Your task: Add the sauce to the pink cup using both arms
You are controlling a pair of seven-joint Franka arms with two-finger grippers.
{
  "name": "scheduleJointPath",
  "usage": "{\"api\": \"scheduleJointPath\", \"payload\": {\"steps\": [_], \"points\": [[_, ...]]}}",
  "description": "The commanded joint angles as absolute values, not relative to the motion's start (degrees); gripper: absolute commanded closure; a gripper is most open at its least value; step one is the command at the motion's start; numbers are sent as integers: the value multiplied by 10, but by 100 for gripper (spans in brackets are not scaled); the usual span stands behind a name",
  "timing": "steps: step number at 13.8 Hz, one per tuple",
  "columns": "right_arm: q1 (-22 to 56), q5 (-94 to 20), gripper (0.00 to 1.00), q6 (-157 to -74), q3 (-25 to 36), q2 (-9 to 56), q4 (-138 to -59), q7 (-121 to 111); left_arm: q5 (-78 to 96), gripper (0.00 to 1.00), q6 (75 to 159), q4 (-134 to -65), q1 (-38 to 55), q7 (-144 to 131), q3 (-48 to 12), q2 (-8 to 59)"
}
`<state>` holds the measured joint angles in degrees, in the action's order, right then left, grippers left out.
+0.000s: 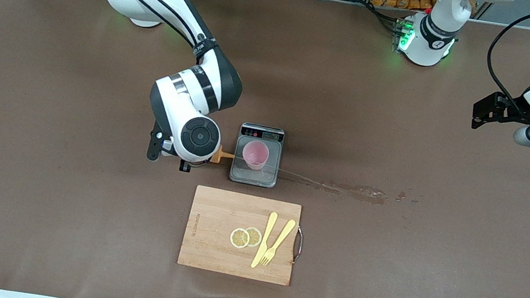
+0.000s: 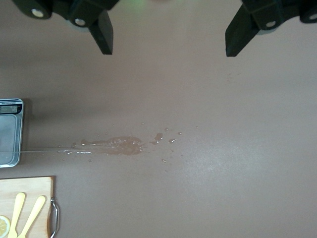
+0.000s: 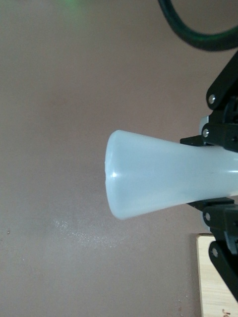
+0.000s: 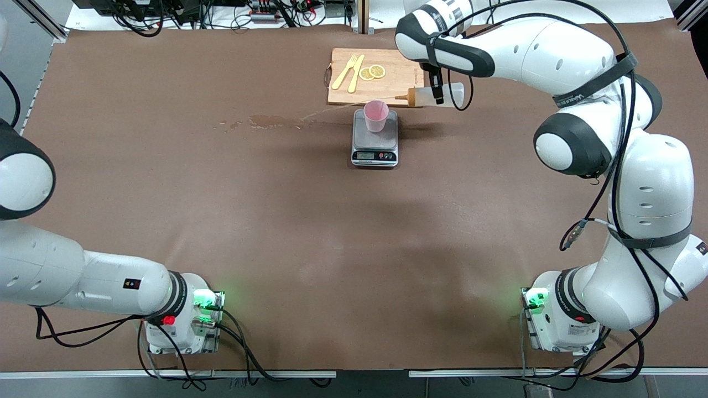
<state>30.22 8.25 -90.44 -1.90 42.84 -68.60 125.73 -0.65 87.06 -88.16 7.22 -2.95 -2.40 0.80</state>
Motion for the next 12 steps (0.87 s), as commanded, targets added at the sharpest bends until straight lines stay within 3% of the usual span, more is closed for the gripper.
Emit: {"api": "scheduleJointPath", "payload": {"steps": [1, 8, 12], "points": [[312, 98, 63, -900, -18, 430, -679, 1274, 1, 0, 873, -873, 65, -34, -24, 7], [298, 88, 62, -896, -20, 422, -677, 1264, 0, 0, 872, -859, 65, -34, -25, 4], [237, -22, 57, -900, -25, 406, -677, 1200, 0, 0, 853, -864, 64, -37, -26, 4]]}}
